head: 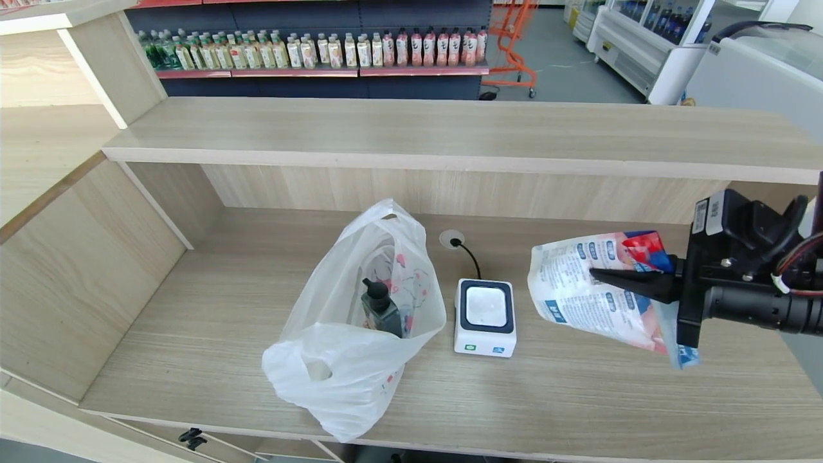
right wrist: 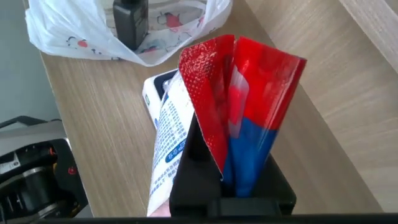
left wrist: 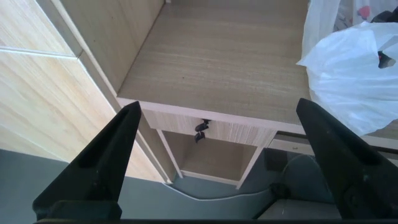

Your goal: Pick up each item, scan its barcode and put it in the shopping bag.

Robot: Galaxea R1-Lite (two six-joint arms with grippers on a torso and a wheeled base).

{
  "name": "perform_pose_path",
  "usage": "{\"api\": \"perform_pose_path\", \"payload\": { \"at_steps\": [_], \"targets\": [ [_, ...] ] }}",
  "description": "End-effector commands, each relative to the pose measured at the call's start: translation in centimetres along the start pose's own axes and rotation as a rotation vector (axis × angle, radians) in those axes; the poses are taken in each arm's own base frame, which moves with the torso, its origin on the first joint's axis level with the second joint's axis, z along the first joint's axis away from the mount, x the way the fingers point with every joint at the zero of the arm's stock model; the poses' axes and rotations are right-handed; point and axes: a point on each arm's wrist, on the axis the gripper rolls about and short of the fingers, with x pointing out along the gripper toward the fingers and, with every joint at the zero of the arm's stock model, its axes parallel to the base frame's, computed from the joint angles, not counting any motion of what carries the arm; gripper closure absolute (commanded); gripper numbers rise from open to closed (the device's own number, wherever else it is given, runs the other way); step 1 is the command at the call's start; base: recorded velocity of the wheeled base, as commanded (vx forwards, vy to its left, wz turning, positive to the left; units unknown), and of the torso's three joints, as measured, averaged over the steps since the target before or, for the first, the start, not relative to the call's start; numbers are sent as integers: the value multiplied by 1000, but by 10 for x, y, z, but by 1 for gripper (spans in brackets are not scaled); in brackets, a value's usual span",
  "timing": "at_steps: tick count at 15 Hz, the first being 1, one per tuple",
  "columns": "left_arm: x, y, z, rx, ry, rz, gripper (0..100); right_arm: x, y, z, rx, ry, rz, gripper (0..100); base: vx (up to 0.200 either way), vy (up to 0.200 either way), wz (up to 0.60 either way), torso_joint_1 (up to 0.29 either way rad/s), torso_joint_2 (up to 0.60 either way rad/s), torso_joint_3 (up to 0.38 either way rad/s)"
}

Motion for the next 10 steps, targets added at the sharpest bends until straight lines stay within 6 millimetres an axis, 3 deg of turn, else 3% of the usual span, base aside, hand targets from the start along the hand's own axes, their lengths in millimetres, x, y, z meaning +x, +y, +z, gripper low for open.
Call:
{"api": "perform_pose_path", "payload": {
  "at_steps": [1,6,10],
  "targets": [
    [0,0,0,0,0,2,0,10,-1,-9,29,1,49,100,0,0,0,0,0,0],
    [0,0,0,0,0,2,0,34,2,-25,44,17,131,100,0,0,0,0,0,0],
    [0,0,0,0,0,2,0,62,-14,-38,-14,6,168,100,0,0,0,0,0,0]
  ]
}}
